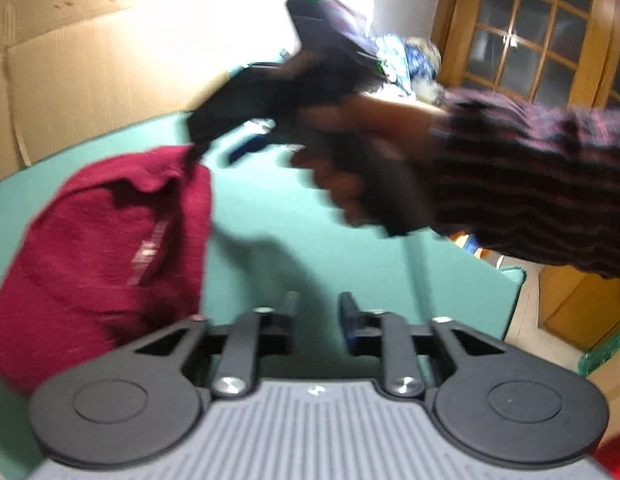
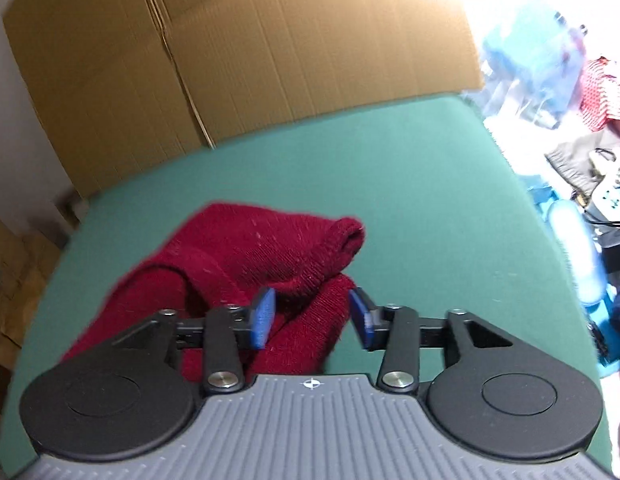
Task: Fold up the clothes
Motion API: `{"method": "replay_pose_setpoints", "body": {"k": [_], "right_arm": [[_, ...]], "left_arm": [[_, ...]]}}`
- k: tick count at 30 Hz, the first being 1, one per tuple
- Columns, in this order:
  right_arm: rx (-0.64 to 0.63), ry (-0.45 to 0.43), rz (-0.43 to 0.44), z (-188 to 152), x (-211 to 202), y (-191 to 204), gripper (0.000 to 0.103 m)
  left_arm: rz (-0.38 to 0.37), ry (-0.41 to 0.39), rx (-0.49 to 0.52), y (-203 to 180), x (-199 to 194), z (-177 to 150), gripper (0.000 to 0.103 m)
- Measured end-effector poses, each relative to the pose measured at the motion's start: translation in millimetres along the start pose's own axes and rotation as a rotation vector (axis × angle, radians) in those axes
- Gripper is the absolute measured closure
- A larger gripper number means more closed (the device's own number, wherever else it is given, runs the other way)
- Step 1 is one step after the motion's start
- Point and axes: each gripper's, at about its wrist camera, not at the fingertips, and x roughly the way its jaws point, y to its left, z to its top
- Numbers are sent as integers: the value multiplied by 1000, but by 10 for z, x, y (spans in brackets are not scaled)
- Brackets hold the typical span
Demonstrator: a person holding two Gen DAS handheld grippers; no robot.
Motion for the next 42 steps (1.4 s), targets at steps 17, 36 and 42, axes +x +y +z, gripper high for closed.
{"method": "replay_pose_setpoints", "body": {"k": [17,36,42], "right_arm": [[355,284,263,-1456,-545,784,33],[860,-230,-43,-2034,-208,1557,31],[841,-245,-67,-2015,-218,1626,32]], "left_arm": [[139,70,472,2304,-488,1363,12],[-388,374,703,2109,1712,1759,5],[-490,434,711,2024,1912,1734,5]]}}
